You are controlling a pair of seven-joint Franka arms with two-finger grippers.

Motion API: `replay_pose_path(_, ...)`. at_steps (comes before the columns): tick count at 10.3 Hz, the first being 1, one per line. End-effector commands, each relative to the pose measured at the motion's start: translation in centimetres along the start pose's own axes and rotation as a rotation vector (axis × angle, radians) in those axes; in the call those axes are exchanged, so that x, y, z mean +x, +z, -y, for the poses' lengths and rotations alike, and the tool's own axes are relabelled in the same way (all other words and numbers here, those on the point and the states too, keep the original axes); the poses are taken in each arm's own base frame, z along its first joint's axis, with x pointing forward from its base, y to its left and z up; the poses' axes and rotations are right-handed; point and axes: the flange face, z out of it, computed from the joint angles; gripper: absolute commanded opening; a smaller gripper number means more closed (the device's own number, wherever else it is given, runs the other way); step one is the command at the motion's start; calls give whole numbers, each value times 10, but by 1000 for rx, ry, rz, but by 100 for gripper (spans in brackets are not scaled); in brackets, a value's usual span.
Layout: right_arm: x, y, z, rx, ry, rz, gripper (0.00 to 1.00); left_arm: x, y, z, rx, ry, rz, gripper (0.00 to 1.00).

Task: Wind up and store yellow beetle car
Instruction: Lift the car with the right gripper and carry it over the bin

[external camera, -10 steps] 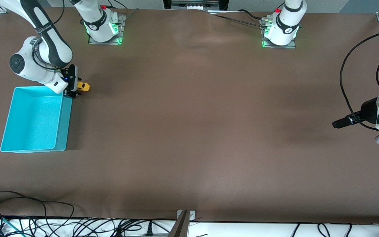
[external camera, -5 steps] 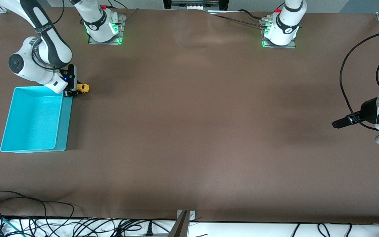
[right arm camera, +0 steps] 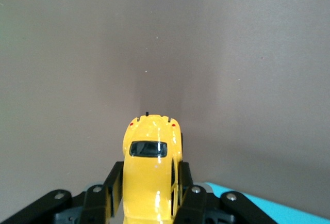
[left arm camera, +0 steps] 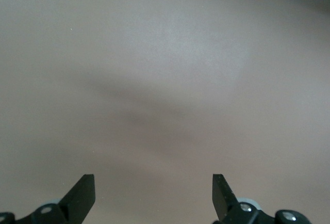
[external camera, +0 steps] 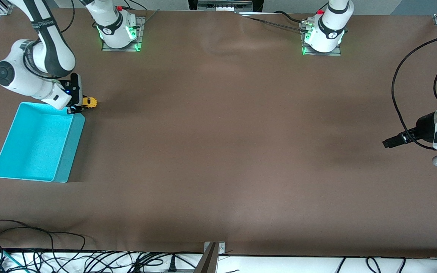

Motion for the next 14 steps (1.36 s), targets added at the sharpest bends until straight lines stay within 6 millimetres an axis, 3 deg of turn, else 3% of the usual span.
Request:
replay_pose_path(1, 2, -33, -3, 29, 20, -1, 0, -1, -3, -1, -24, 17, 7, 100)
replay_pose_path(5, 0, -94, -5, 66, 18, -4, 0, -2, -2, -2, -25, 17, 9, 100)
replay_pose_path(8, -27, -118, -21, 59, 5, 63, 0, -2, -2, -3, -25, 17, 9, 100)
replay_pose_path(11, -85, -106, -58, 86, -19, 146, 0, -2, -2, -3, -26, 15, 10, 100)
replay_pose_path(14, -131, -62, -88, 115, -23, 136, 0, -8, -3, -9, -14, 38, 24, 100)
